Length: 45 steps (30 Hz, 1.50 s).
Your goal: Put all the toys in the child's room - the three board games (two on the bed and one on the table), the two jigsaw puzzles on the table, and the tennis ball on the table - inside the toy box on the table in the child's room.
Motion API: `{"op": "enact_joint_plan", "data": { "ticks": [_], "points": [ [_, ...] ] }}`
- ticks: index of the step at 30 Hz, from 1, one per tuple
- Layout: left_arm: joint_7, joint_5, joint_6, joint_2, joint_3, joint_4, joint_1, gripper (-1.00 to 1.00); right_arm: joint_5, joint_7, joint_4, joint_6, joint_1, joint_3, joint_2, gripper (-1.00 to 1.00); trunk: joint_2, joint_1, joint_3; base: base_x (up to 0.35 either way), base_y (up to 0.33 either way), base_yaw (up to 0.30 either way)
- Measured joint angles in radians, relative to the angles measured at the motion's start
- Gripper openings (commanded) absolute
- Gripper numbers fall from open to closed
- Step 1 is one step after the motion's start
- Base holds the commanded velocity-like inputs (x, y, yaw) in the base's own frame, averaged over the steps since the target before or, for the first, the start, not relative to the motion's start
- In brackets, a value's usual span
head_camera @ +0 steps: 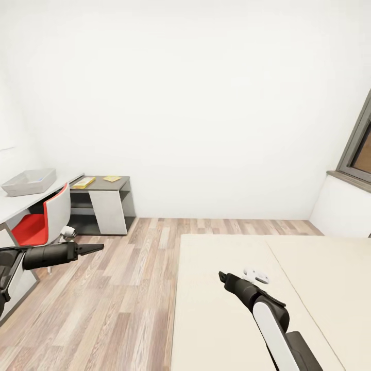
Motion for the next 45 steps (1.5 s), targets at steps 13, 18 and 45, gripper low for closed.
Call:
{"op": "enact_joint_plan", "data": {
  "ticks": [13,18,45],
  "points": [
    [0.0,0.0,0.0,0.0,0.0,0.0,0.0,1.0,0.0,0.0,0.0,0.0,0.001,0.0,0.0,1.0,0.0,0.0,0.0,-0.007,0.0,0.0],
    [0.001,-0.001,0.0,0.0,0.0,0.0,0.0,1.0,0.0,0.0,0.0,0.0,0.001,0.0,0.0,1.0,0.0,0.0,0.0,-0.018,0.0,0.0],
    [0.005,0.0,0.0,0.0,-0.001,0.0,0.0,1.0,0.0,0.0,0.0,0.0,0.001,0.0,0.0,1.0,0.0,0.0,0.0,-0.001,-0.139,0.0]
  ]
}}
